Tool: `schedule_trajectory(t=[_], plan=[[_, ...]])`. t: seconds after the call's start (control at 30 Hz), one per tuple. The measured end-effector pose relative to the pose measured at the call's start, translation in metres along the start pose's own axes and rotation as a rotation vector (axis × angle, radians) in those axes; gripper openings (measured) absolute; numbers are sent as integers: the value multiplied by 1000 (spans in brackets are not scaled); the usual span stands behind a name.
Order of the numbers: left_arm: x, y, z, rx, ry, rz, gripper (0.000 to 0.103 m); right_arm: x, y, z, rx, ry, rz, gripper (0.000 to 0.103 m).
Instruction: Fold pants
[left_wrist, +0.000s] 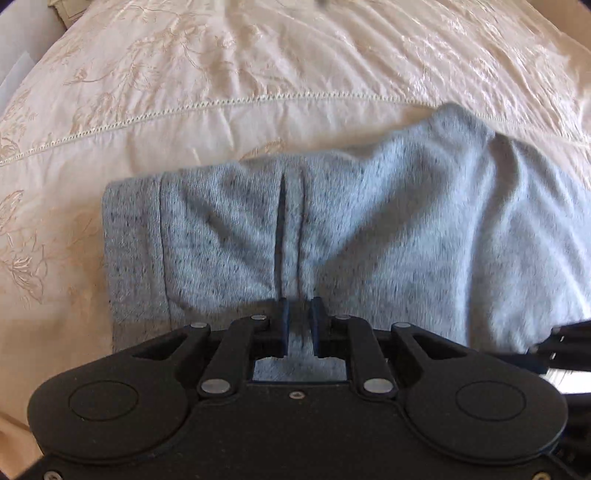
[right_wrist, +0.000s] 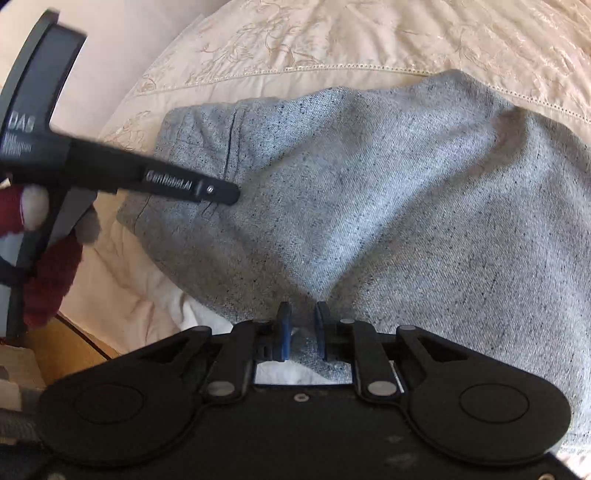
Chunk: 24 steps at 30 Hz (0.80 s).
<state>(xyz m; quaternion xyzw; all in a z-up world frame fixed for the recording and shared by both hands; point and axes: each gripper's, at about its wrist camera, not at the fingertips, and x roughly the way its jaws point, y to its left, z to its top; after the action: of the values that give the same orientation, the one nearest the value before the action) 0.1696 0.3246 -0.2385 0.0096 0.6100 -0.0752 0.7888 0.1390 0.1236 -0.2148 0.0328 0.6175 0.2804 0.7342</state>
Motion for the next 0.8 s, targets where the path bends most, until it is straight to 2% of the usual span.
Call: schedule_trajectory(t=[0.1, 0.2, 0.3, 0.37, 0.43, 0.53, 0.63, 0.73, 0.8], plan=[[-6, 5, -19, 29, 1, -12, 25, 0, 3, -3, -40, 49, 0, 17], [-11, 13, -26, 15, -7, -23, 25, -22, -8, -1, 7, -50, -21, 15], [-10, 22, -23, -22, -2, -30, 25, -35, -46, 23, 158, -170, -127, 17], [-9, 27, -22, -58, 1, -47, 25, -38, -78, 43, 240, -221, -209, 18], [-9, 30, -23, -70, -2, -57, 25, -34, -112, 59, 324, -242, -272, 18], [-8, 30, -26, -61, -6, -63, 25, -28, -160, 75, 466, -213, -384, 13], [-10, 29, -26, -46, -4, -61, 24, -48, -174, 66, 519, -260, -448, 17], [-16, 24, -28, -26, -18, -49, 23, -63, -159, 41, 512, -287, -426, 18], [-20, 17, -30, 11, -31, -30, 23, -70, -144, 17, 504, -273, -419, 18]])
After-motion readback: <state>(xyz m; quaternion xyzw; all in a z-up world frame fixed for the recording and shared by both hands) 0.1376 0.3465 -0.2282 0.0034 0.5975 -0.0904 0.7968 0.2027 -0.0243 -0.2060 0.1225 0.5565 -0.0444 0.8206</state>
